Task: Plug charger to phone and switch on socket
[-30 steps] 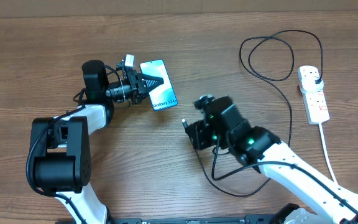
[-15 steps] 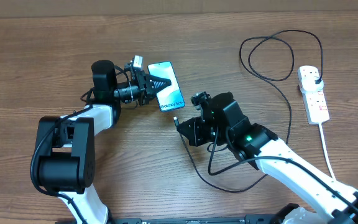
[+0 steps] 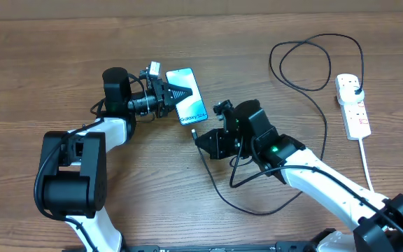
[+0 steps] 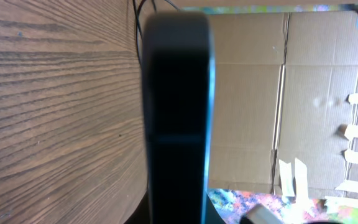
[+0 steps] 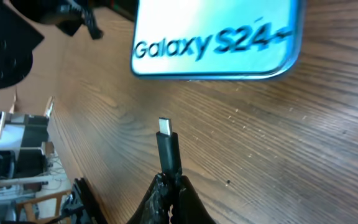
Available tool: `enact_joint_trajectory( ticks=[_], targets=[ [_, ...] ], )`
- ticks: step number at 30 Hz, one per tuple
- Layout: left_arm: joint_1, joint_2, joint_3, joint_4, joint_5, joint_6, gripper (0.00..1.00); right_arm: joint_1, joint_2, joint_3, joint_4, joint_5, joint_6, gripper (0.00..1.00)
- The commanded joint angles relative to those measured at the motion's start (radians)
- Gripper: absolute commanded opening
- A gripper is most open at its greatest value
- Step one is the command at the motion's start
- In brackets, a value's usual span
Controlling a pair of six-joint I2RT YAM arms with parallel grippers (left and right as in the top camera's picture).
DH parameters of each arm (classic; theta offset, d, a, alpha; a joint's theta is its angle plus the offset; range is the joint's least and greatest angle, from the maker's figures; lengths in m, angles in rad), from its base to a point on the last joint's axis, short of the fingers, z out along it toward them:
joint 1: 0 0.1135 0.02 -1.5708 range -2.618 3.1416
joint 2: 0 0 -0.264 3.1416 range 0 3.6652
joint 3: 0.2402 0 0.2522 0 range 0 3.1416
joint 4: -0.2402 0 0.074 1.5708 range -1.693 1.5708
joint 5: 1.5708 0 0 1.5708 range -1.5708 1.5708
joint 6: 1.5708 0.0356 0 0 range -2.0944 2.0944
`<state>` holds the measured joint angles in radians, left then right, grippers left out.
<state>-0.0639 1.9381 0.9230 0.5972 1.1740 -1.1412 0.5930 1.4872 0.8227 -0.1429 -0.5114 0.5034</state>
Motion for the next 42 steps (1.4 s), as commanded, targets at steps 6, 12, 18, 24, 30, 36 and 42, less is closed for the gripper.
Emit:
enact_joint_trajectory(
  ticks=[6, 12, 18, 24, 30, 36, 42],
  targets=[
    [0.003, 0.001, 0.028, 0.013, 0.026, 0.042, 0.04, -0.026, 0.002, -0.005, 0.012, -0.029, 0.010, 0.04],
    [0.003, 0.001, 0.028, 0.018, 0.031, 0.042, 0.04, -0.026, 0.032, -0.005, 0.059, -0.060, 0.022, 0.04],
    [0.003, 0.001, 0.028, 0.018, 0.032, 0.042, 0.04, -0.035, 0.056, -0.005, 0.064, -0.060, 0.025, 0.04],
    [0.003, 0.001, 0.028, 0.018, 0.033, 0.042, 0.04, -0.039, 0.058, -0.005, 0.080, -0.060, 0.025, 0.04],
    [0.003, 0.001, 0.028, 0.025, 0.044, 0.042, 0.04, -0.039, 0.059, -0.005, 0.090, -0.059, 0.026, 0.04],
    [0.003, 0.001, 0.028, 0.041, 0.056, 0.042, 0.04, -0.048, 0.061, -0.005, 0.090, -0.059, 0.028, 0.04],
    [0.003, 0.001, 0.028, 0.043, 0.058, 0.047, 0.04, -0.060, 0.061, -0.005, 0.090, -0.060, 0.029, 0.04]
  ],
)
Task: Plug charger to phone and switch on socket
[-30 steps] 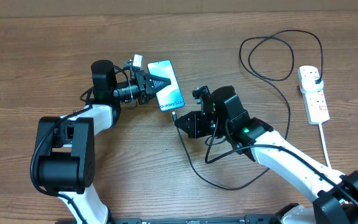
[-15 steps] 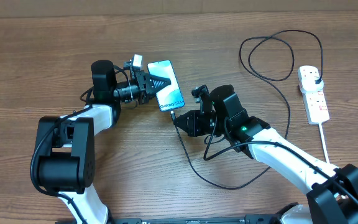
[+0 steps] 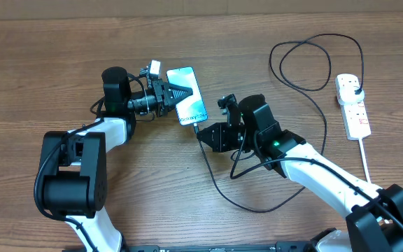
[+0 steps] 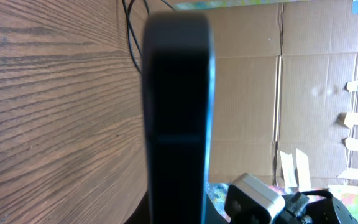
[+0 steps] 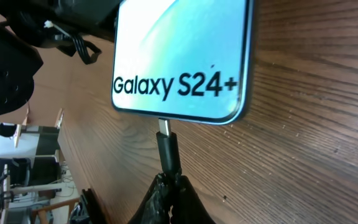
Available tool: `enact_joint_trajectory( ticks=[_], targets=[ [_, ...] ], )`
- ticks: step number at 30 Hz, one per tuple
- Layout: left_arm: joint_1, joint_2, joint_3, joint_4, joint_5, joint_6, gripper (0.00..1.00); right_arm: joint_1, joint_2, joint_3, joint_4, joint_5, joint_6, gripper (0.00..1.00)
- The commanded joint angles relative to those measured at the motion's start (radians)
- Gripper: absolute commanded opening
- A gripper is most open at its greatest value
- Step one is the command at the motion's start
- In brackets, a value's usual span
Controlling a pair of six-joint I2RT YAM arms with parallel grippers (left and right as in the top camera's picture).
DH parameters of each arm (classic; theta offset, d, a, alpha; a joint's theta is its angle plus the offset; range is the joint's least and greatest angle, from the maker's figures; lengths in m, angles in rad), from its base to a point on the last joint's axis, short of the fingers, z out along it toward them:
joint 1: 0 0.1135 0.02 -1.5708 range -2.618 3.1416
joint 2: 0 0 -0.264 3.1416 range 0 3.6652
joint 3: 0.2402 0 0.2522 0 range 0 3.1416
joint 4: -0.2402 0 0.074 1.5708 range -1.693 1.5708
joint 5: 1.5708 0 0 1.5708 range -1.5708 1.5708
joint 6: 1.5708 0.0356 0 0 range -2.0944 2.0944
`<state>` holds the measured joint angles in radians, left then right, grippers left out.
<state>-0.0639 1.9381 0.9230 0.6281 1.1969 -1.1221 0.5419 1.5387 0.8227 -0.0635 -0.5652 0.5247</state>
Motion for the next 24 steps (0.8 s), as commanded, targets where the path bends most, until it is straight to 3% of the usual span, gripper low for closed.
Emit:
enact_joint_trajectory(
  ticks=[1, 24],
  targets=[
    [0.003, 0.001, 0.028, 0.012, 0.035, 0.031, 0.04, -0.009, 0.009, -0.005, 0.010, -0.006, 0.007, 0.04],
    [0.003, 0.001, 0.028, 0.012, 0.034, 0.035, 0.04, -0.009, 0.010, -0.005, 0.009, -0.024, 0.022, 0.04]
  ],
)
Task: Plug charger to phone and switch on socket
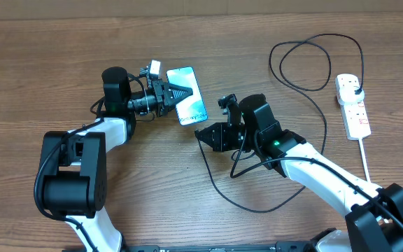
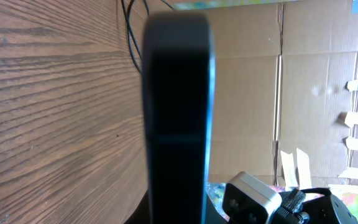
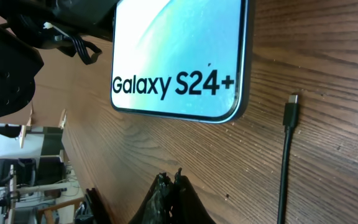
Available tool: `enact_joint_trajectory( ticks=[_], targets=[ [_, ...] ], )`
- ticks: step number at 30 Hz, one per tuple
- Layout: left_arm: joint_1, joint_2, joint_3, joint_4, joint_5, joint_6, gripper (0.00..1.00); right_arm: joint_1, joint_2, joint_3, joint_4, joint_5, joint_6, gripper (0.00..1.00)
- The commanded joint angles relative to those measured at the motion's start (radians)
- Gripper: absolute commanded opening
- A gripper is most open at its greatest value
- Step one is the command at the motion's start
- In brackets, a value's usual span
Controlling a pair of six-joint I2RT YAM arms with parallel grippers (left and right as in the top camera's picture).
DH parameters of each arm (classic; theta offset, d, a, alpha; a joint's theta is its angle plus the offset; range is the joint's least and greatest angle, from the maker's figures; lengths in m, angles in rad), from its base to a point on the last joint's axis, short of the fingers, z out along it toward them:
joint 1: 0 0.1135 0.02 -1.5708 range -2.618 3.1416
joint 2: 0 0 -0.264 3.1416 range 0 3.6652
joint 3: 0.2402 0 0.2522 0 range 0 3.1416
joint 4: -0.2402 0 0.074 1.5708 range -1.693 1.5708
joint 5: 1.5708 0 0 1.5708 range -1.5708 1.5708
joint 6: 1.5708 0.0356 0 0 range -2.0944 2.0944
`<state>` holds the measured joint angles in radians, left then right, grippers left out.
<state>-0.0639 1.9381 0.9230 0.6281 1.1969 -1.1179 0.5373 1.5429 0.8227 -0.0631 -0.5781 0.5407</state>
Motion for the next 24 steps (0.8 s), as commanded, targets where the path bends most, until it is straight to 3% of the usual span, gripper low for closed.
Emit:
enact_joint_trajectory(
  ticks=[1, 3, 9, 11, 16, 24],
  targets=[
    [0.003, 0.001, 0.028, 0.012, 0.034, 0.032, 0.04, -0.004, 0.006, -0.005, 0.008, -0.011, 0.006, 0.04],
    [0.005, 0.001, 0.028, 0.013, 0.032, 0.039, 0.04, -0.004, 0.006, -0.005, 0.009, -0.010, -0.006, 0.04],
    [0.013, 0.001, 0.028, 0.012, -0.010, 0.042, 0.04, 0.033, 0.006, -0.005, 0.002, 0.080, -0.174, 0.69],
    [0.013, 0.001, 0.028, 0.012, -0.027, 0.042, 0.04, 0.060, 0.006, -0.005, -0.001, 0.146, -0.225, 0.79],
    [0.015, 0.001, 0.028, 0.011, -0.073, 0.040, 0.04, 0.148, 0.006, -0.003, -0.028, 0.344, -0.367, 0.90],
    [0.037, 0.001, 0.028, -0.003, -0.134, 0.015, 0.04, 0.253, 0.037, -0.002, -0.096, 0.676, -0.473, 0.92]
  ],
)
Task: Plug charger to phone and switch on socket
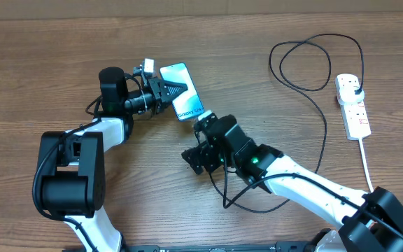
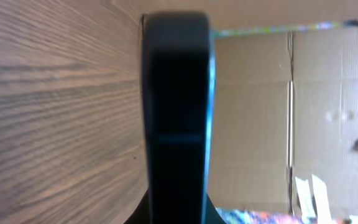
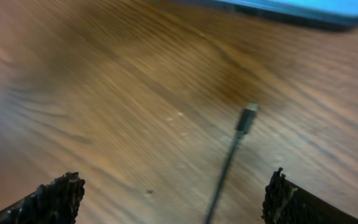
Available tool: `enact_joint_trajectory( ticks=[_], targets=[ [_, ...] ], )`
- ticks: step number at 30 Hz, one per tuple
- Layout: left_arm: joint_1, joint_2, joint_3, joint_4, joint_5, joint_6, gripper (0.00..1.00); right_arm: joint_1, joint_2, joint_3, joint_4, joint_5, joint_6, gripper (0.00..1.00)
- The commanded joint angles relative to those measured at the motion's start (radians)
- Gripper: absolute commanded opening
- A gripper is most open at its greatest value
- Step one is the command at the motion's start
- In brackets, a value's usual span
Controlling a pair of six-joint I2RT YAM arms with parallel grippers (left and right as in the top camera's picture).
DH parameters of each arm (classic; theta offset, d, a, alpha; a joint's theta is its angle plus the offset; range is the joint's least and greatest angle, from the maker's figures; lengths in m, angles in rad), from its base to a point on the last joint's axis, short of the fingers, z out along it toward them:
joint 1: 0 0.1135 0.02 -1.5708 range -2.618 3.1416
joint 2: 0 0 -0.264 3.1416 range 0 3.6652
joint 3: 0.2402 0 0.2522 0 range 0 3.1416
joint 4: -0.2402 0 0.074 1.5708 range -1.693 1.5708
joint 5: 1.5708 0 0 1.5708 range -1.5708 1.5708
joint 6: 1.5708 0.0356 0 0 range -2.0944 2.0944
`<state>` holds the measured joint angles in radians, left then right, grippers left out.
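Note:
The phone point(image 1: 185, 96), its screen lit blue, is raised on edge off the wooden table point(image 1: 47, 56), and my left gripper point(image 1: 176, 89) is shut on it. In the left wrist view its dark edge point(image 2: 176, 112) fills the middle. The charger plug point(image 3: 248, 116) lies loose on the wood just short of the phone's bottom edge point(image 3: 291, 9), with its black cable running back between my fingers. My right gripper point(image 3: 173, 202) is open low over that cable, one finger on each side. In the overhead view the right gripper point(image 1: 196, 159) hides the plug.
The white power strip point(image 1: 352, 105) lies at the far right with the charger's mains plug in its top end. The black cable point(image 1: 325, 119) loops across the right half of the table and under my right arm. Cardboard boxes stand beyond the table.
My right gripper was shut on nothing beside the loose plug. It is now open astride the cable, and has shifted left and nearer. The left gripper and phone moved slightly up and left.
My right gripper first held the plug a short way from the phone's bottom edge, then had it against that edge. After that the plug lay loose on the table, with the gripper shut and empty. Now the gripper is open over the cable. The left gripper held the phone throughout.

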<state>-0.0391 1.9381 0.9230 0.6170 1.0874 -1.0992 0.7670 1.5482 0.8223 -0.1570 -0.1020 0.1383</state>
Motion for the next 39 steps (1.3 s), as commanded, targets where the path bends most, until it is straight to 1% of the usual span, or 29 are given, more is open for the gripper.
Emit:
enact_joint_trajectory(
  ticks=[1, 2, 5, 12, 18, 26, 36, 39],
  targets=[
    [0.013, 0.001, 0.028, 0.008, -0.024, -0.004, 0.04, 0.026, 0.035, -0.002, -0.002, 0.211, -0.076, 0.92],
    [0.013, 0.001, 0.028, 0.008, -0.024, -0.003, 0.04, 0.031, 0.051, -0.002, 0.001, 0.219, -0.100, 0.90],
    [0.013, 0.001, 0.028, 0.008, -0.026, -0.003, 0.04, 0.037, 0.093, 0.012, -0.001, 0.241, -0.114, 0.88],
    [0.013, 0.001, 0.028, 0.008, -0.025, -0.004, 0.04, 0.037, 0.214, 0.067, -0.025, 0.251, -0.121, 0.74],
    [0.014, 0.001, 0.028, 0.008, -0.026, -0.003, 0.04, 0.060, 0.233, 0.070, -0.024, 0.252, -0.121, 0.72],
    [0.015, 0.001, 0.028, 0.008, -0.059, -0.003, 0.04, 0.064, 0.238, 0.070, 0.003, 0.260, -0.121, 0.65],
    [0.061, 0.001, 0.028, 0.008, -0.086, 0.008, 0.04, 0.064, 0.259, 0.070, 0.042, 0.259, -0.116, 0.63],
    [0.076, 0.001, 0.028, 0.008, -0.087, 0.023, 0.04, 0.064, 0.272, 0.070, 0.056, 0.259, -0.117, 0.61]
  ],
)
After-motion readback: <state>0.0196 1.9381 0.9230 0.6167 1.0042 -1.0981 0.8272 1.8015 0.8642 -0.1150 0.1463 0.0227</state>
